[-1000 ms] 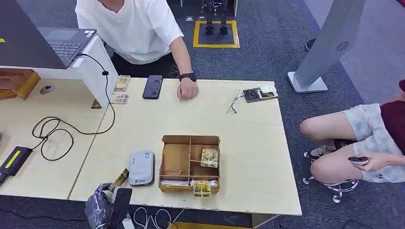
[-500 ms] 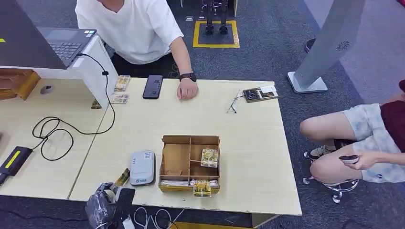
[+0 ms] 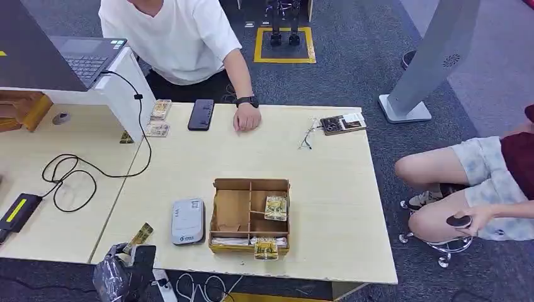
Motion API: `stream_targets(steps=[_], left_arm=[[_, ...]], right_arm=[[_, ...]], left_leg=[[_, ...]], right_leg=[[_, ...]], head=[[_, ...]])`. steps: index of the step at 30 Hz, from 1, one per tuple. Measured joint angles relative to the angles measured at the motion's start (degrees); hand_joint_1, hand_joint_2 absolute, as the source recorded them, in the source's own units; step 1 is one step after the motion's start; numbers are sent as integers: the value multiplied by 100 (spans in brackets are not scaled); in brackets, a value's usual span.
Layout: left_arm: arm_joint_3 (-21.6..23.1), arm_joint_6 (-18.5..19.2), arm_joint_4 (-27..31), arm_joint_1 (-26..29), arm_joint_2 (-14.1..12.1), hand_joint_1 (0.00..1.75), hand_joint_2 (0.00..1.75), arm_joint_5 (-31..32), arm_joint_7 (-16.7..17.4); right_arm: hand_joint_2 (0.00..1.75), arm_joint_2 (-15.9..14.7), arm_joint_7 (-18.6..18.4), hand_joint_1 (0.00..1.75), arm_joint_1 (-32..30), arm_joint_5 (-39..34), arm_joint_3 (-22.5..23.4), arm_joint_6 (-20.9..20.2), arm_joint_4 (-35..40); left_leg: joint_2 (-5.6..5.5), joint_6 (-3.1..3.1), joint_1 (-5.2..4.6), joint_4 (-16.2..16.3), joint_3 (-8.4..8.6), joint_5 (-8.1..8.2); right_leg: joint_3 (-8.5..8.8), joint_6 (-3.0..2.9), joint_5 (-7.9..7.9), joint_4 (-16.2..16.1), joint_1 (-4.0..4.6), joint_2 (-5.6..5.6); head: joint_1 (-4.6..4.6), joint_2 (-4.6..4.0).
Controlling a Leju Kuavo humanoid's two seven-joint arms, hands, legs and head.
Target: Pass the card to the sensor for recognition and then transmit it.
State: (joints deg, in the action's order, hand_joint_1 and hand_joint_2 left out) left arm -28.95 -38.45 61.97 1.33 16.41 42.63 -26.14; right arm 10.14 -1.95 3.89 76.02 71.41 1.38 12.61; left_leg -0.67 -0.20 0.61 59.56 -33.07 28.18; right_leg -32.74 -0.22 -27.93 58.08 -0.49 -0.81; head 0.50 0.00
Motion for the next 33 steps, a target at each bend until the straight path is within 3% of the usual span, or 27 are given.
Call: stream_targets(steps=[4,10,24,27,33], left_arm=[[-409,2,-183,-127,2,175,175,-328,-275],[-811,2,-411,-292,13,175,175,-350,-498],[-982,2,-525,-372,24,175,175,-553,-860],[-950,0,-334,-360,26,175,175,-429,-814],[-602,0,792,-310,20,175,175,19,-779]], right_arm=[[175,0,0,0,2,59,-6,15,0],[175,0,0,0,6,57,-7,17,0],[175,0,2,0,6,53,-9,44,0],[175,0,7,0,5,68,-11,48,0],[175,0,17,0,-1,83,-28,50,0]], left_leg=[[0,0,0,0,0,0],[0,0,-1,0,1,0],[0,0,-1,0,4,0],[0,0,1,0,1,0],[-2,-1,1,0,-1,-1]], right_leg=[[0,0,0,0,0,-1],[2,0,0,0,0,1],[4,0,0,0,0,0],[3,0,0,0,1,1],[5,0,1,1,2,4]], head=[[0,0],[0,0],[0,0],[0,0],[-2,0]])
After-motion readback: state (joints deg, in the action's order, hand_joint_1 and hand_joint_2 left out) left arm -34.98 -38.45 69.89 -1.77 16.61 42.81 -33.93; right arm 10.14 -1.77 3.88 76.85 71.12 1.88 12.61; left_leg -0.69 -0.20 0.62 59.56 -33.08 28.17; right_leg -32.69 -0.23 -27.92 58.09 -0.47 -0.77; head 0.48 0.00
